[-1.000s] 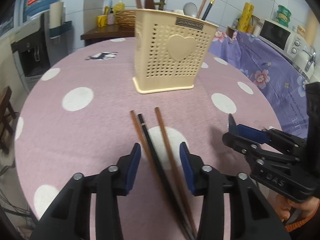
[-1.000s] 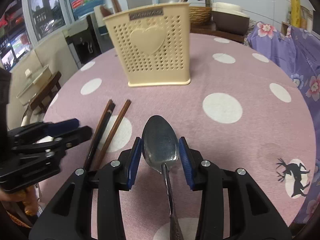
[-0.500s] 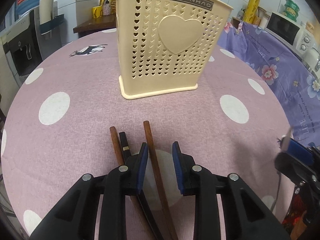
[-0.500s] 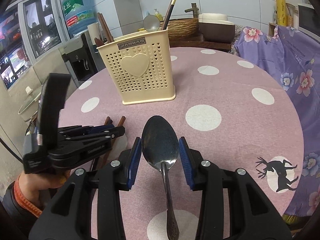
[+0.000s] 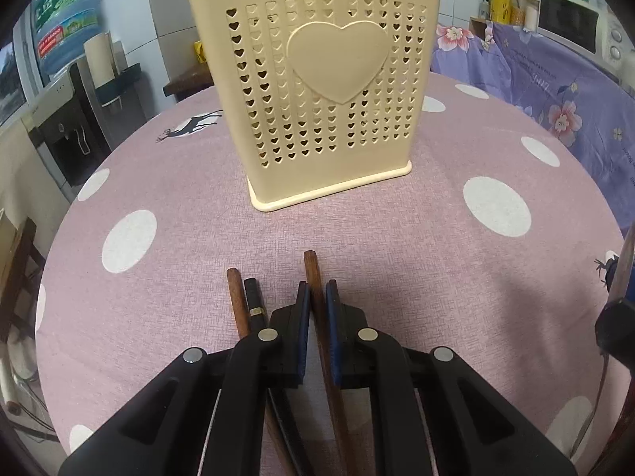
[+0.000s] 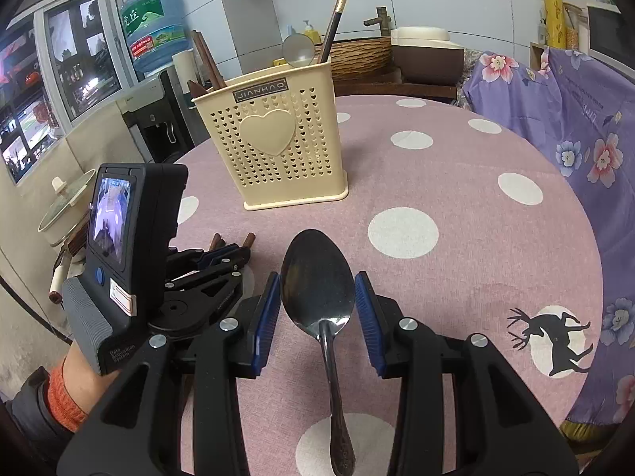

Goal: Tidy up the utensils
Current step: 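Lift the silver spoon and brown chopstick and carry them above the basket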

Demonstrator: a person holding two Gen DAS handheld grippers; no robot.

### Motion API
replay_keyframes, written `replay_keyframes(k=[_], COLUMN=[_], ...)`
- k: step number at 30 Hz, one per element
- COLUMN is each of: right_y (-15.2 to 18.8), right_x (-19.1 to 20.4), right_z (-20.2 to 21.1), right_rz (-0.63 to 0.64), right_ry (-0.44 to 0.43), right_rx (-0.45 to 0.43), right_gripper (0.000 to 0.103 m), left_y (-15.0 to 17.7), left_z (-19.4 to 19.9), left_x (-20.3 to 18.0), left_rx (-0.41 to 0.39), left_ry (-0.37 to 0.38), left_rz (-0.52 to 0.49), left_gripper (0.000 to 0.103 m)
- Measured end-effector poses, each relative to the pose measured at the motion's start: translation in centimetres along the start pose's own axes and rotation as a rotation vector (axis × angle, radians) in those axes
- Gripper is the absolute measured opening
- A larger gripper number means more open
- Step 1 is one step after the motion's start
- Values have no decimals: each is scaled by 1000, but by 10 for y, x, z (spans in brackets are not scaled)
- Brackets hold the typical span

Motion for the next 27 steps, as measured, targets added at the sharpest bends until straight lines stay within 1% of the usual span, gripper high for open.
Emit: replay_keyframes(k=[10,13,16,19,22,27], right_y=[0,-2,-6,-12,-21,-37], right_x=[-2,-2,-3,-4,-5,-4], right_z=[1,2,6,10,16,29], right_rz=[-8,-11,-11,-26,-37,-25], right_ry=[1,-4,-10,-32,-50,-60], right_rx=[-4,-13,-28,-41,-56,-89], right_gripper=[39,39,39,39,39,39], left_y=[-2,-5,-14,-30,-53,-87], left_z=[-1,-1,13,35,71,134], left_x=[3,4,5,4,6,17], left_rx=[20,20,-25,-75,-160,-309], left_ry=[33,67,100,153,199,244], left_rz=[31,85,117,152,172,194], left_gripper=[9,9,8,8,8,8])
Point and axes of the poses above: each gripper's, at about its wrist camera, not at the fingertips, and z roughly against the way its jaws point, x to its left, y to its underside, the point moved 9 cm from there along -z, roughly the way its jaws point, and after that the axes turned 10 degrees about -x, right-handed, at the moved point
